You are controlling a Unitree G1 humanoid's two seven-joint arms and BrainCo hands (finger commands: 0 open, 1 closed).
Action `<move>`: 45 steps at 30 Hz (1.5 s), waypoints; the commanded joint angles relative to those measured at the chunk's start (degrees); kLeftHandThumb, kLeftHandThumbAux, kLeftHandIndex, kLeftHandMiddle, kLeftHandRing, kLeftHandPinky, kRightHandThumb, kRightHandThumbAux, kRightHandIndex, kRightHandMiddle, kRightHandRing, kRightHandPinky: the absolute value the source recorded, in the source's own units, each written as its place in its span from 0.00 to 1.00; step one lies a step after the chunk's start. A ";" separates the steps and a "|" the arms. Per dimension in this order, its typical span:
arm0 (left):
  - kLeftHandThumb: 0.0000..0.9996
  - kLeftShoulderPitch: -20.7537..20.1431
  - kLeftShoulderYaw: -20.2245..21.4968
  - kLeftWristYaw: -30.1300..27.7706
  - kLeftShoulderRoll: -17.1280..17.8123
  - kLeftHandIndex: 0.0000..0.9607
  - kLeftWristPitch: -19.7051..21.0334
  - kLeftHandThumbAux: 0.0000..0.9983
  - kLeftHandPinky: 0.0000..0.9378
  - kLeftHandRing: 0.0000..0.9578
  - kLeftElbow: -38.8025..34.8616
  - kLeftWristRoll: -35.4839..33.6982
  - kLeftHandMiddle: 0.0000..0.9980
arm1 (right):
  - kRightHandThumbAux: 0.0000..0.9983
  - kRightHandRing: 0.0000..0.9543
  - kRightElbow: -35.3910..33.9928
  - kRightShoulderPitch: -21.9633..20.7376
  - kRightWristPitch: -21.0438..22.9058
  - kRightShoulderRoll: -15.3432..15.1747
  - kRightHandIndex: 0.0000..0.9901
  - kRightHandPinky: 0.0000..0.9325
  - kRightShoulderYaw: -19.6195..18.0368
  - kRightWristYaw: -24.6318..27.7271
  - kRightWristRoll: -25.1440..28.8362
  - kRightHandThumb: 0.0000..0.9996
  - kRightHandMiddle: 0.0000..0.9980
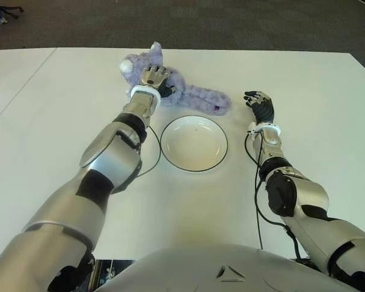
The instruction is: Put the doll into the plate.
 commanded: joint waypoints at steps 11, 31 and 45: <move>0.38 6.89 2.60 -4.52 -2.54 0.00 -1.23 0.28 0.00 0.00 1.97 -3.07 0.00 | 0.73 0.29 5.59 8.95 6.44 3.35 0.41 0.16 -0.93 0.29 1.53 0.70 0.33; 0.67 10.11 1.95 -3.64 -0.53 0.00 -4.51 0.41 0.36 0.17 1.97 -2.36 0.02 | 0.73 0.31 5.52 9.11 5.72 3.39 0.41 0.21 -0.56 -0.36 1.30 0.71 0.33; 0.90 12.47 2.34 -0.90 -0.16 0.47 -4.07 0.65 0.41 0.47 1.88 -2.44 0.43 | 0.73 0.31 5.49 9.45 5.11 3.54 0.41 0.18 -0.27 -0.83 0.94 0.71 0.33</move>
